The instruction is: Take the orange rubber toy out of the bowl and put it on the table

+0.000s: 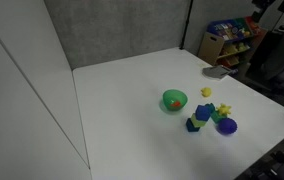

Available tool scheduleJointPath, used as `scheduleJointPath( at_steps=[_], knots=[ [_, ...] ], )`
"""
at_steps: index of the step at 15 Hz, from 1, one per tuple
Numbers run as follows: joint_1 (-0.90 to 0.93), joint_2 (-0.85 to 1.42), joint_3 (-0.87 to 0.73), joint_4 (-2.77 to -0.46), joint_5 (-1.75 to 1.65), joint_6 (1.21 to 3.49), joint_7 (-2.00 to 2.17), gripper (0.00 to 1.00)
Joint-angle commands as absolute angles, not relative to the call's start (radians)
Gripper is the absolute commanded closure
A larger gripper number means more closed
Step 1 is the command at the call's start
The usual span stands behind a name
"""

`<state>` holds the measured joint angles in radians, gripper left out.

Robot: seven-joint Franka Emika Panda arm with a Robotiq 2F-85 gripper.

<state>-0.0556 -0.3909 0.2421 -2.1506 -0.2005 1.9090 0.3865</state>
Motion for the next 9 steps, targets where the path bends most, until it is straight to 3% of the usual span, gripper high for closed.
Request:
scheduleJointPath(
  at_steps=[1,9],
  knots=[
    [-0.027,-0.388,0.218,-2.147,-0.211,1.905,0.395,0.00],
    [-0.011,-0.308,0.149,-2.126,-0.151,1.956,0.329,0.00]
  ],
)
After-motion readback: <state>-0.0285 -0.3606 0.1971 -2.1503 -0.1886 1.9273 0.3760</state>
